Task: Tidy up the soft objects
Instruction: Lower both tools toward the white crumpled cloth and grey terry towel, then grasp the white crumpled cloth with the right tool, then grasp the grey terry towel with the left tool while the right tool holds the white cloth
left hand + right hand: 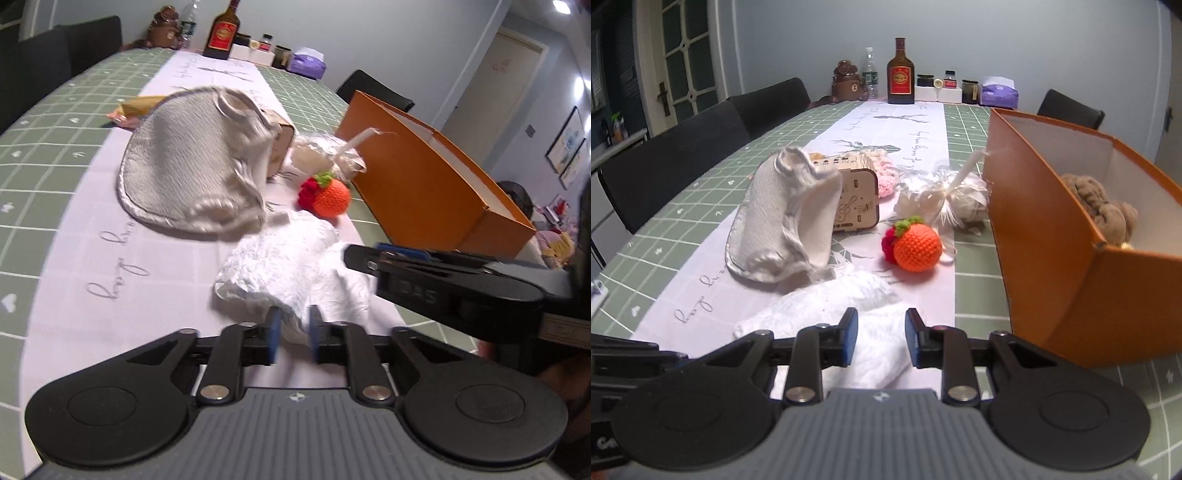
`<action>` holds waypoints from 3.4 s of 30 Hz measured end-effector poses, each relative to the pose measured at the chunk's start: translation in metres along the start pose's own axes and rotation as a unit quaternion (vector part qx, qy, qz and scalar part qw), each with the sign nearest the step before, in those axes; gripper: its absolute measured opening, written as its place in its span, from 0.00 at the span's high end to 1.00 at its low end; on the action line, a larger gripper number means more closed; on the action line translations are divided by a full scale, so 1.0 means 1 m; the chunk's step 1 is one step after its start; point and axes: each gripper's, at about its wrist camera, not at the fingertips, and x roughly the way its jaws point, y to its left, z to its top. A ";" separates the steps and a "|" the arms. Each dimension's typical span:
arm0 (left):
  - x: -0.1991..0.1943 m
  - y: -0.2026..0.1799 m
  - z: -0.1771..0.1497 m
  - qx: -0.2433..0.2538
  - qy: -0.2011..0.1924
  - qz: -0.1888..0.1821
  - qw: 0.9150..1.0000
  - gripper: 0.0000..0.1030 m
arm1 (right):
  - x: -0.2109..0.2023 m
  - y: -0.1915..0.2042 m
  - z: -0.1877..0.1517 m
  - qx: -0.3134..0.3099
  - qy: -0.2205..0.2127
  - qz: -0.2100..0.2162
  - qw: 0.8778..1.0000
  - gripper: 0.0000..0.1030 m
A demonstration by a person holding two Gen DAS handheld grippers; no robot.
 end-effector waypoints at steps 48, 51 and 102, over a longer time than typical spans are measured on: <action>0.016 0.006 -0.003 0.080 0.045 -0.037 0.995 0.95 | 0.026 0.032 -0.013 0.038 0.052 0.037 0.997 0.53; 0.014 0.008 -0.002 0.078 0.044 -0.030 0.996 0.94 | 0.025 0.028 -0.014 0.041 0.048 0.046 0.997 0.69; 0.054 0.042 0.057 0.002 -0.068 0.134 0.989 0.86 | 0.041 0.011 0.009 -0.019 0.016 0.054 0.998 0.77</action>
